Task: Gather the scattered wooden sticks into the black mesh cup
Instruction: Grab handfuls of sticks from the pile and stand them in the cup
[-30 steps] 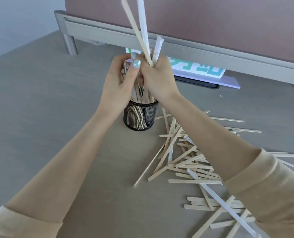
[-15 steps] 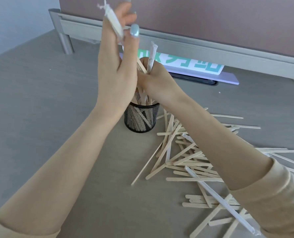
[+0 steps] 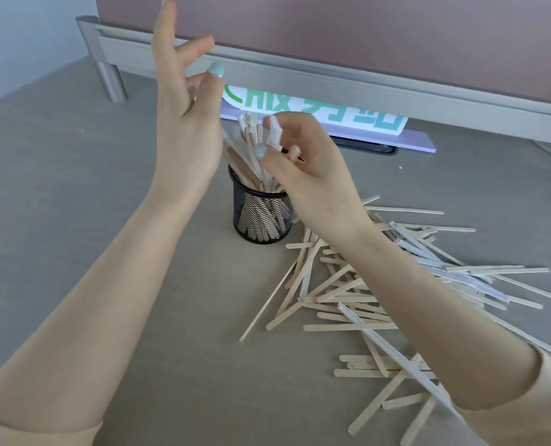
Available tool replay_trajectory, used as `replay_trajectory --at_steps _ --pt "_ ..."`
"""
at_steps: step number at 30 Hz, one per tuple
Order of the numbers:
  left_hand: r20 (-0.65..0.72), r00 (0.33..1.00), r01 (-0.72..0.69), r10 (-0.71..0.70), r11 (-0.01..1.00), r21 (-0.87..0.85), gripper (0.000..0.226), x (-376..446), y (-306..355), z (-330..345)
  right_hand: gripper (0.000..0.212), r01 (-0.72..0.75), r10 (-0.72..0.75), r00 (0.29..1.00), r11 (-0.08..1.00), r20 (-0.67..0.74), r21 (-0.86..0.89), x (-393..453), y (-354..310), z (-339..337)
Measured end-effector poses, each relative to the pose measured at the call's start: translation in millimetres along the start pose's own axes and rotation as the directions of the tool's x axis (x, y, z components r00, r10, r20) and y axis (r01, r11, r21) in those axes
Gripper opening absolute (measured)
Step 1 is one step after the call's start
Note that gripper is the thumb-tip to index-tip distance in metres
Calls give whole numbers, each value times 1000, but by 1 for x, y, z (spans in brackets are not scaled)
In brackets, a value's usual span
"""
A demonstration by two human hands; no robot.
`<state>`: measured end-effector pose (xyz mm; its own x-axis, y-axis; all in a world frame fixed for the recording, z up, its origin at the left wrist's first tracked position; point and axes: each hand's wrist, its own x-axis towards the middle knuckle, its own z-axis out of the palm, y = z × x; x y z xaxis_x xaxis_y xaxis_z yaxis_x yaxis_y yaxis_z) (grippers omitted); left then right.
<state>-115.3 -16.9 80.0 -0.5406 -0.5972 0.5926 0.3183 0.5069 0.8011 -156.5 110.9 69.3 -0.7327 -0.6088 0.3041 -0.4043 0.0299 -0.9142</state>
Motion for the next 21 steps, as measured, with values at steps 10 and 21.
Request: replay_trajectory --at_steps 10,21 --pt "389 901 -38 -192 858 512 46 -12 -3 11 15 -110 100 986 991 -137 -73 -73 39 -64" --pt "491 807 -544 329 738 400 50 -44 29 25 27 -210 153 951 957 -268 -198 -132 69 -121"
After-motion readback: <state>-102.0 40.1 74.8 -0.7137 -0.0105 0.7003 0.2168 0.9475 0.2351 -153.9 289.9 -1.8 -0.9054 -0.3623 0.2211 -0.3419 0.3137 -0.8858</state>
